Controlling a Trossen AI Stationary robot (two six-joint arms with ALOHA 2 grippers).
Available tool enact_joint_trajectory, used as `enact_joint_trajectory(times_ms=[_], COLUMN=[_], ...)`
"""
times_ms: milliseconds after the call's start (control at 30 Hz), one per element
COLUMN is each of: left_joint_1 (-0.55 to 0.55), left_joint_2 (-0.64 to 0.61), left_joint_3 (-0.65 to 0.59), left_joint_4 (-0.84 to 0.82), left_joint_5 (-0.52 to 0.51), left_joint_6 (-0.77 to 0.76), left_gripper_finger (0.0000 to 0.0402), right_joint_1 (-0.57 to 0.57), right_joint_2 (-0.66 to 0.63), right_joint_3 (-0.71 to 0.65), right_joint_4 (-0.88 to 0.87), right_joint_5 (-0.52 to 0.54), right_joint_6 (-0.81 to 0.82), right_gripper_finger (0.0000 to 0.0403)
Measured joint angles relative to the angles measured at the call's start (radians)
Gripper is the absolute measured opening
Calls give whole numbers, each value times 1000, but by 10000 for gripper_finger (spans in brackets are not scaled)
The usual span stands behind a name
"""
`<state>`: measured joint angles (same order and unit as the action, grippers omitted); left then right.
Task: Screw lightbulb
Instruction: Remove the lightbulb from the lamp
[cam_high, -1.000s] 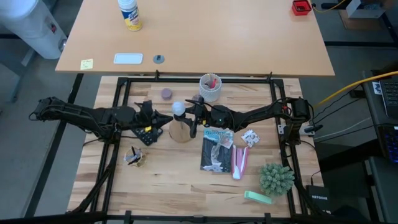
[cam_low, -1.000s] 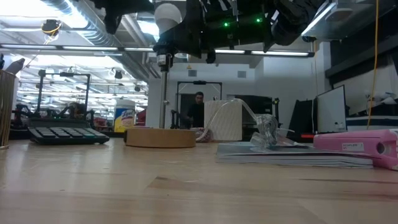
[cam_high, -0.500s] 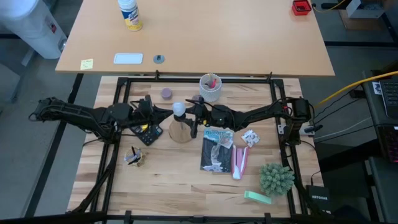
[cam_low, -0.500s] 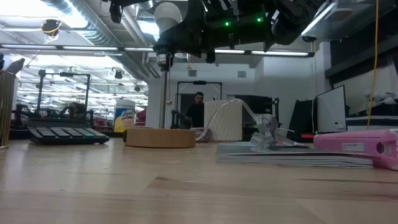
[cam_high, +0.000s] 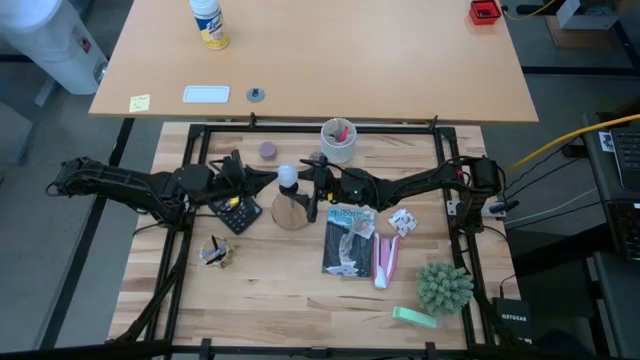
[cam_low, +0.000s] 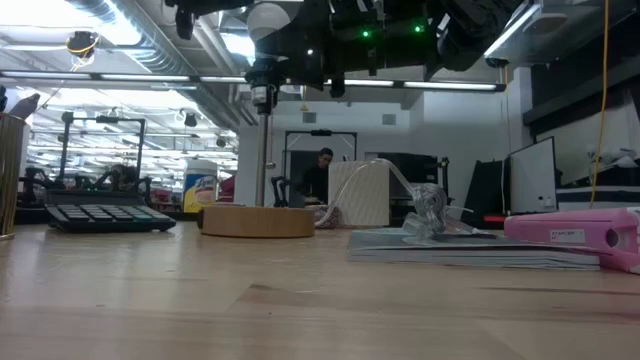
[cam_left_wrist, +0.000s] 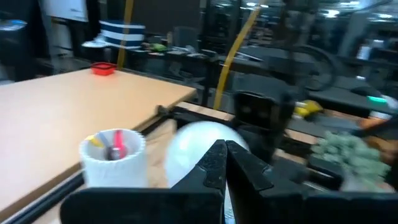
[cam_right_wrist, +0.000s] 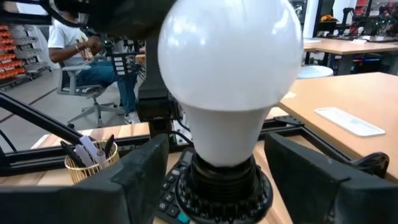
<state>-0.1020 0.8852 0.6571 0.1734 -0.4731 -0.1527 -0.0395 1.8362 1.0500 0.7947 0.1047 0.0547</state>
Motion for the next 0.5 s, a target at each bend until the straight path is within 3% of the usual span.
enact_joint_trajectory(times_ms=[200,500], left_joint_1=[1,5], left_joint_2=[0,0], left_joint_3=[0,0], left_joint_4=[0,-70], left_joint_5=[-134,-119], left_joint_6=[0,-82], left_gripper_finger=[1,1], right_joint_1=[0,0], right_joint_2=[0,0], right_joint_3=[0,0], right_joint_4=[10,36], right_joint_5=[-12,-12], right_joint_6=[0,0], right_gripper_finger=[281,265])
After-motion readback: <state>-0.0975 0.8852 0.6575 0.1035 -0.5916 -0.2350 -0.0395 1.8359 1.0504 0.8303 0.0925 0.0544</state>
